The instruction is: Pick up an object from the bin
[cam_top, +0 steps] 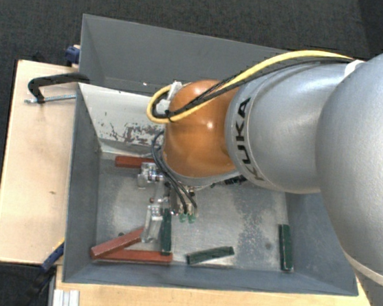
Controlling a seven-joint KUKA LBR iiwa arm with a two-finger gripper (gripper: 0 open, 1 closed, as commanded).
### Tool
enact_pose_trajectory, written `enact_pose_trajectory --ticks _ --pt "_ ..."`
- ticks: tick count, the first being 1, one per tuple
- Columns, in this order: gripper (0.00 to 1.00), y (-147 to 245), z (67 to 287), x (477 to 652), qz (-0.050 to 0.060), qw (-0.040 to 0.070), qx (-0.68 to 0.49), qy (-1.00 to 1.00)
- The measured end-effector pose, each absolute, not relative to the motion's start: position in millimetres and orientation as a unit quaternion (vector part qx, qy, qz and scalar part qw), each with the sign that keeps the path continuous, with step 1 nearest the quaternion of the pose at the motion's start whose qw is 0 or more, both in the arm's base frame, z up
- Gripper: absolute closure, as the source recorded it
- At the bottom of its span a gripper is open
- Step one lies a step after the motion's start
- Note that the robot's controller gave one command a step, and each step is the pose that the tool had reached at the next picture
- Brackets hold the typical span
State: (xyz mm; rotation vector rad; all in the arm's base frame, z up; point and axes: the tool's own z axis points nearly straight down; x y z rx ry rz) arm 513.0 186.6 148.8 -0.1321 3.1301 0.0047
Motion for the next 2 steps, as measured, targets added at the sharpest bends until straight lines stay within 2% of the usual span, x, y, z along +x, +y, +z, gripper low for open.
enact_pose_trajectory --ticks 1,2 --pt "0.0 158 108 506.3 0.001 0.0 -0.104 0.995" --pt "1.0 185 72 505.0 0.0 0.001 -0.208 0.978"
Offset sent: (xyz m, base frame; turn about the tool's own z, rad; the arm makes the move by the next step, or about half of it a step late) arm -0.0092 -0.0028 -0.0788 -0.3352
